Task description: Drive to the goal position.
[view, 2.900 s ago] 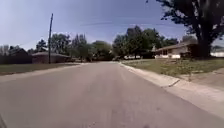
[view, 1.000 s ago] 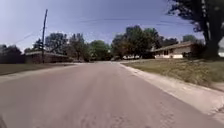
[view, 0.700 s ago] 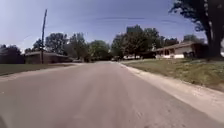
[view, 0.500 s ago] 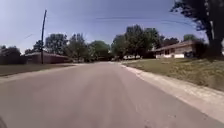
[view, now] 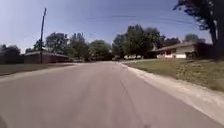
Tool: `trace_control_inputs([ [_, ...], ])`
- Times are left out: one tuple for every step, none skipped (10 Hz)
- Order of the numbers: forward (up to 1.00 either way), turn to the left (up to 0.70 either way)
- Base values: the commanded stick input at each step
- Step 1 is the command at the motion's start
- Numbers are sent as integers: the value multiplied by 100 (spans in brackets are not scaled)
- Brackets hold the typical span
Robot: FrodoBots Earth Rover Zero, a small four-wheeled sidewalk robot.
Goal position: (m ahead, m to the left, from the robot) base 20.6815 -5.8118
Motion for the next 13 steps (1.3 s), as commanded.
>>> trace_control_inputs([
  [70,0],
  [70,0],
  [70,0],
  [70,0],
  [70,0],
  [70,0],
  [70,0],
  [70,0],
  [70,0],
  [70,0],
  [70,0],
  [70,0],
  [70,0],
])
